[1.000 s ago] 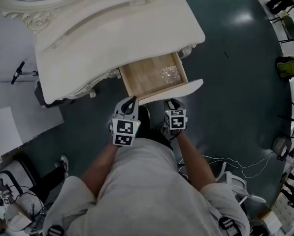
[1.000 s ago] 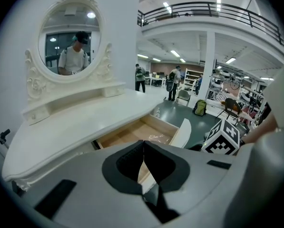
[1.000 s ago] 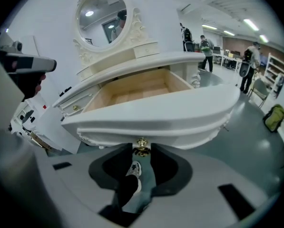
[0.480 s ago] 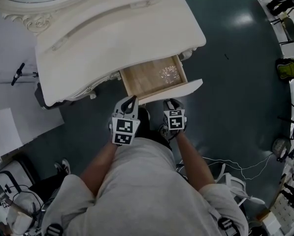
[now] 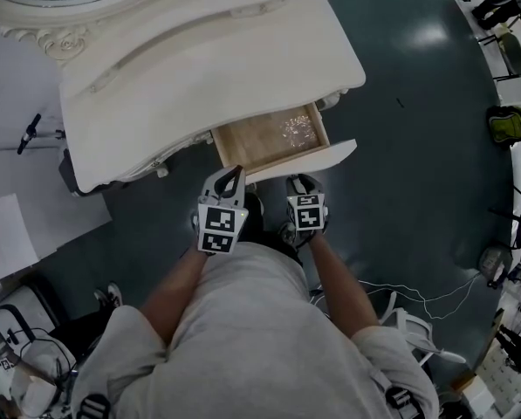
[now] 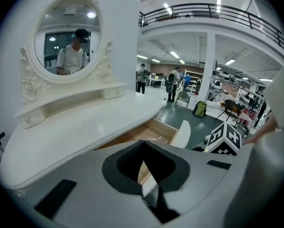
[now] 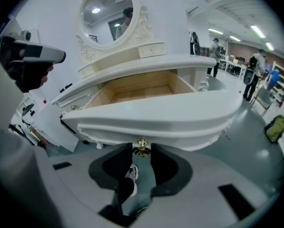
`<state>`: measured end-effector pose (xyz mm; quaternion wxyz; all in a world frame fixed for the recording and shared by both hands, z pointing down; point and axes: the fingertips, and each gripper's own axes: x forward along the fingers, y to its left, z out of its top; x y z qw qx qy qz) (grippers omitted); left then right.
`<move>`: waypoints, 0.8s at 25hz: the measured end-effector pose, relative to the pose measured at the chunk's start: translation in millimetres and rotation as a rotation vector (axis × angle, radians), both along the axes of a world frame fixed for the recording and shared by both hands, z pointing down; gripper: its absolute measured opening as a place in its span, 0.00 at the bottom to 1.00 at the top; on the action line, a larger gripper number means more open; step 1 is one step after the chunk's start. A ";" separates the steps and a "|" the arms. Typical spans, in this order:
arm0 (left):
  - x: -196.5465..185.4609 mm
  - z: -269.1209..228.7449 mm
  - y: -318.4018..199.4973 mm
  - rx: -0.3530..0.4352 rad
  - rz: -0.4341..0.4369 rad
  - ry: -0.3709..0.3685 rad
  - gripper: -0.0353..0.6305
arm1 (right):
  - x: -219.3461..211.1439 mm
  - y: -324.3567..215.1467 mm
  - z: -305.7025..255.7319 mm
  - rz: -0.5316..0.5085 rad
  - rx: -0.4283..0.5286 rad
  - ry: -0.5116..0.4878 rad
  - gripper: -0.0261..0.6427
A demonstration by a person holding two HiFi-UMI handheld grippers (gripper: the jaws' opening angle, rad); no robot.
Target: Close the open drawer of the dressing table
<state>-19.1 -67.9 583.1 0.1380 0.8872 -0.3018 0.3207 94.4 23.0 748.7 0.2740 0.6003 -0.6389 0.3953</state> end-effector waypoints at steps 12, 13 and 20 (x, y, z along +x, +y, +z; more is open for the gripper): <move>1.3 7.3 -20.9 -0.008 0.001 0.001 0.06 | 2.2 -20.0 2.2 -0.015 0.010 0.010 0.23; 1.0 7.3 -23.8 -0.008 -0.001 0.002 0.06 | 1.7 -22.7 2.5 -0.017 0.011 0.009 0.23; 3.9 7.5 -38.3 -0.017 0.004 0.008 0.06 | 0.8 -35.5 1.3 -0.019 0.011 0.018 0.23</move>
